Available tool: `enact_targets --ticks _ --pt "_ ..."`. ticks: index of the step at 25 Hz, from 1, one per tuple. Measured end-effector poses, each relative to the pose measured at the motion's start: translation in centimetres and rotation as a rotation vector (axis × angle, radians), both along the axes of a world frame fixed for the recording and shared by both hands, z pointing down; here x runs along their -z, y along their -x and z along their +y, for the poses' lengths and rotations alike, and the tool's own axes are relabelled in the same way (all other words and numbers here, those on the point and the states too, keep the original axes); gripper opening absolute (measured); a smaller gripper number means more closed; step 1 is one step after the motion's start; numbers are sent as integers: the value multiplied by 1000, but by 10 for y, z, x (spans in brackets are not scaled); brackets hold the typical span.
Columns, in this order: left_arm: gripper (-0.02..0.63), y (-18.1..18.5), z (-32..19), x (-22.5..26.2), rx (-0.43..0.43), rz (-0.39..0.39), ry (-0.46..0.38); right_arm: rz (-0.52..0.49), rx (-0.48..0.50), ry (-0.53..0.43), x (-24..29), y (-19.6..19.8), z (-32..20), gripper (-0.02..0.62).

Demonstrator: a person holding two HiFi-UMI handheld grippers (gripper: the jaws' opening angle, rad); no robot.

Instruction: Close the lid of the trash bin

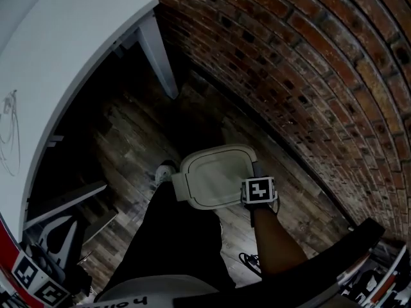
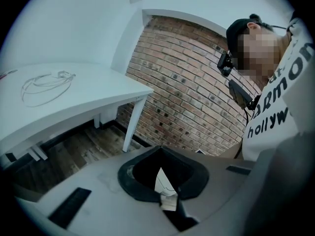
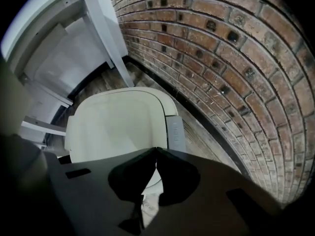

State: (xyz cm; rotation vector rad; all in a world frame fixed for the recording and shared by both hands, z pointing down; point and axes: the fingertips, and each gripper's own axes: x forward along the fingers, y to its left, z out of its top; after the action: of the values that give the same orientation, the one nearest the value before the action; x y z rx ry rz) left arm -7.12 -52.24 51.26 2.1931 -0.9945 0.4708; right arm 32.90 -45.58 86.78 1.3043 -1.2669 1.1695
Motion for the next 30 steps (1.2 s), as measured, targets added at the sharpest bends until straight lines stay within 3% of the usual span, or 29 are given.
enact_targets --ticks 7,10,14,17,22,25,27,30 --pt "6 -10 5 14 -26 6 -39 -60 -70 -21 17 3 10 9" --pt "6 -18 18 40 -43 56 -84 -74 -6 -74 54 16 19 9" --pt "6 -45 29 72 -96 111 -213 -138 88 -318 141 27 -11 9" --pt "6 -62 40 88 -132 38 -307 -136 164 -469 215 24 -19 9" --pt "6 -72 63 144 -59 138 -416 -165 264 -714 349 31 4 9" --pt "6 -78 84 183 -85 99 -532 -237 336 -868 428 45 28 9" --pt "6 -83 99 209 -117 99 -584 -324 320 -969 476 55 44 9" --pt "6 -86 120 242 -147 176 -598 -412 233 -1122 541 65 68 9"
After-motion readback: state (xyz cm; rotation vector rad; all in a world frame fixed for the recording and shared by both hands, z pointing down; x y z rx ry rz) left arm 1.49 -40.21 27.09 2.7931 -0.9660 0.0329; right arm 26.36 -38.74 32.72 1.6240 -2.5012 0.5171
